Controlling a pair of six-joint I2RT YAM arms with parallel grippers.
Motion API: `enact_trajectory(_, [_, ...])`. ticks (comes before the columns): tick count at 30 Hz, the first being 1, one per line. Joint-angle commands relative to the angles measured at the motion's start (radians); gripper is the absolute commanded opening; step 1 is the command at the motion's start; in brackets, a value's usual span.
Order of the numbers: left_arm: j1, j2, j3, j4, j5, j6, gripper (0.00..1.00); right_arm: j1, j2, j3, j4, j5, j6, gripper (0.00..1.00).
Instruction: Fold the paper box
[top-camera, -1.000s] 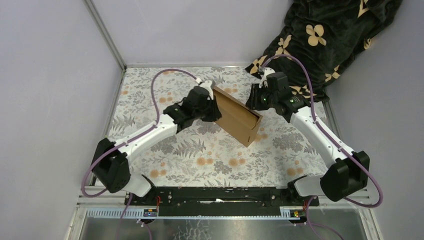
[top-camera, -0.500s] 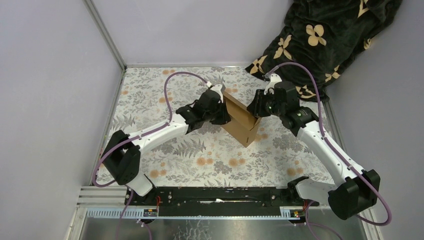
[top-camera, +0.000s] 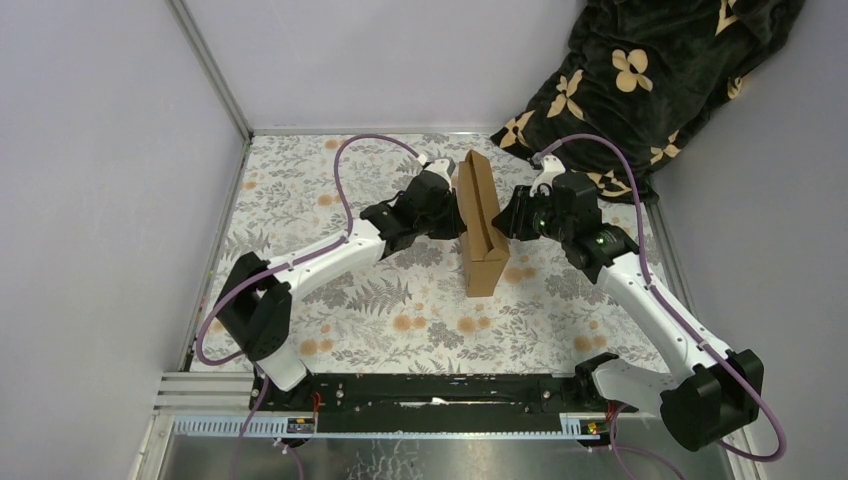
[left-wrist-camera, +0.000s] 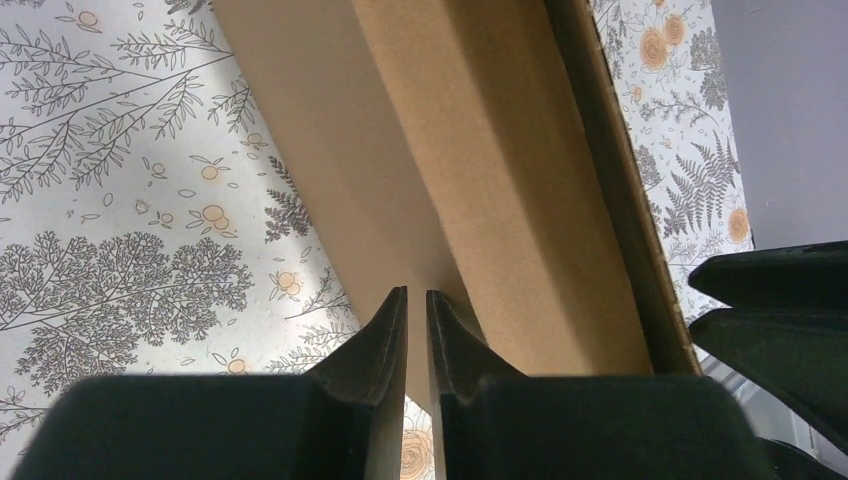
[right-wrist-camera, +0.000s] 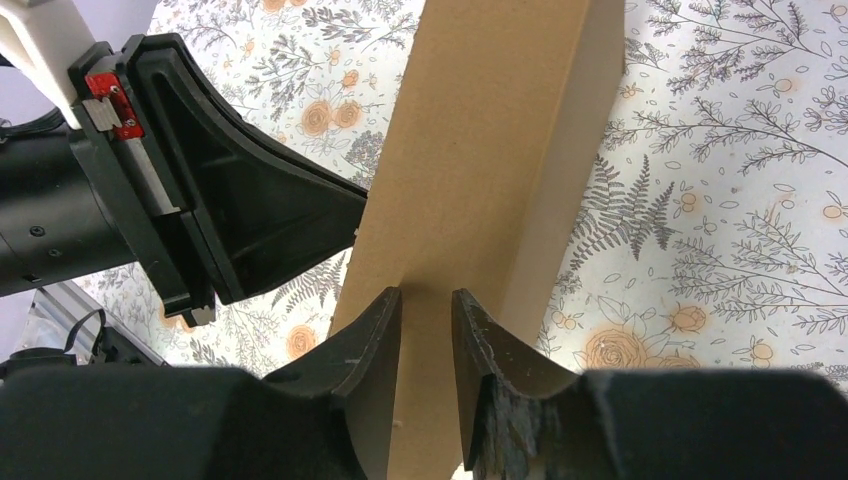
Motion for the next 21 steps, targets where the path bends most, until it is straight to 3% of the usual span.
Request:
enact_trajectory(1, [-0.011, 0.004, 0.053, 0.059, 0.005, -0.011, 0.17, 0.018, -0.006, -0.026, -0.005, -0.046, 0.011, 0.32])
enact_trajectory(9, [-0.02, 0.017, 0.062, 0.059, 0.005, -0.009, 0.17, 0.038, 0.018, -0.018, -0.011, -0.022, 0.013, 0.32])
enact_trajectory(21, [-0.019, 0.004, 0.055, 0.039, -0.03, 0.005, 0.17, 0.037, -0.032, 0.027, -0.054, 0.147, 0.055, 0.38])
